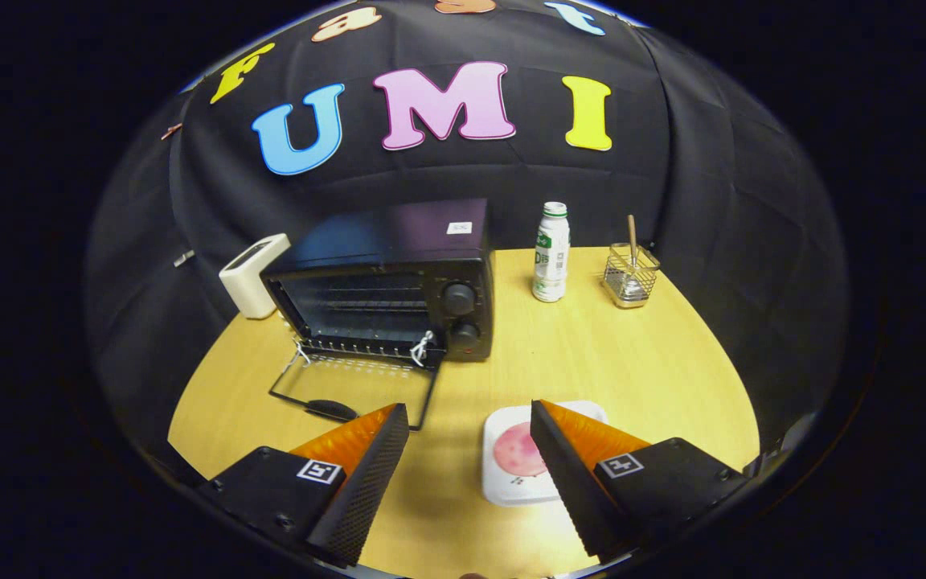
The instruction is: Open the toaster oven, put the food inside, and close the toaster oven door.
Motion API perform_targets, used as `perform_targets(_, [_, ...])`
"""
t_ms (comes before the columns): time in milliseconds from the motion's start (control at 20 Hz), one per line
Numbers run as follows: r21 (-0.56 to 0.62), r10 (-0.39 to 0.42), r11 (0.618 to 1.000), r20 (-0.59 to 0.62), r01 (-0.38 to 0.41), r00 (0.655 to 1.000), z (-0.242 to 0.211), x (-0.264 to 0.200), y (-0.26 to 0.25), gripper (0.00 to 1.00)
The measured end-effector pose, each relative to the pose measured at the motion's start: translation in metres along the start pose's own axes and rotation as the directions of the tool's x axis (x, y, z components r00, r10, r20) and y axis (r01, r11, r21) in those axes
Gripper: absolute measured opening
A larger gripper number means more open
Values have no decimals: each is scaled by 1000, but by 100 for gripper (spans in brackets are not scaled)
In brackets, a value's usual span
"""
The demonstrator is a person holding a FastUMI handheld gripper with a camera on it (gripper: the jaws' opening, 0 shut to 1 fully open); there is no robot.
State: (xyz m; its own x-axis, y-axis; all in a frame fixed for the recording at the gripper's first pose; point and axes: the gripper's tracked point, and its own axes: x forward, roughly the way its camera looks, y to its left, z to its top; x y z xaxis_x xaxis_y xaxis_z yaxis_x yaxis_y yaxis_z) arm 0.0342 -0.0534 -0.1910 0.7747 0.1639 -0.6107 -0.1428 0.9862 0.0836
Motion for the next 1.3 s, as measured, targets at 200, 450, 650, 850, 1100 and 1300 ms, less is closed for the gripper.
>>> perform_targets(200, [-6,-1,1000,-89,0,996,-17,6,-46,99])
perform_targets(450, [72,28,997,-268,-9,963,-62,28,-99,99])
perform_targets(650, [75,-13,996,-370,44,929,-94,35,-145,99])
perform_targets(850, [47,-31,997,-476,60,879,-124,56,-165,96])
perform_targets(1100, [54,-14,997,-539,51,842,-136,76,-157,76])
perform_targets(1300, [15,-33,999,-561,50,827,-138,80,-156,57])
